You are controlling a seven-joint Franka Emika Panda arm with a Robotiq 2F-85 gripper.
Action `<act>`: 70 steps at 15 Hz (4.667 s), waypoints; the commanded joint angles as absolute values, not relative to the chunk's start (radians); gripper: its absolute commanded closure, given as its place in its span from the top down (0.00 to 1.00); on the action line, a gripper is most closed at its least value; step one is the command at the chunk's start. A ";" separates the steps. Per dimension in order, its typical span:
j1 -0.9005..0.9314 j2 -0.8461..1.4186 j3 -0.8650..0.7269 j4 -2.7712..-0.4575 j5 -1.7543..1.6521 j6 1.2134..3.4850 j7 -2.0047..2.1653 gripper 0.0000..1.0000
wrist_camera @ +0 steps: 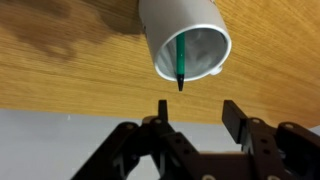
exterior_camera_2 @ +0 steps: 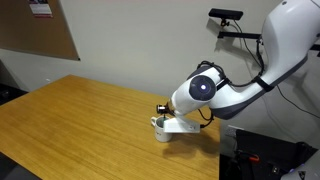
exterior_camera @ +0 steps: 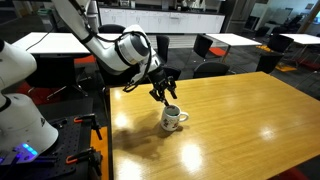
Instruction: Take the pen from the white cup and put it on the table
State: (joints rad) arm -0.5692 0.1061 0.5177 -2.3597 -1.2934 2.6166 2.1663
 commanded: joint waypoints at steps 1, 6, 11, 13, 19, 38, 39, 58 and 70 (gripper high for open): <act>-0.557 0.153 0.518 -2.319 -1.332 2.611 2.216 0.54; -0.553 0.172 0.515 -2.308 -1.316 2.576 2.211 0.55; -0.550 0.192 0.510 -2.297 -1.317 2.541 2.214 0.46; -0.330 0.184 0.284 -2.296 -1.275 2.562 2.194 0.40; -0.167 0.232 0.123 -2.280 -1.269 2.542 2.193 0.52; -0.035 0.269 0.002 -2.243 -1.263 2.572 2.186 0.52; -0.035 0.275 0.003 -2.241 -1.260 2.574 2.181 0.53; -0.032 0.331 -0.005 -2.200 -1.189 2.587 2.149 0.50; -0.022 0.364 -0.014 -2.175 -1.190 2.578 2.145 0.00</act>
State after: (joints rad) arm -0.0416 0.3526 0.0046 -2.1929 -1.2118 2.5743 2.1656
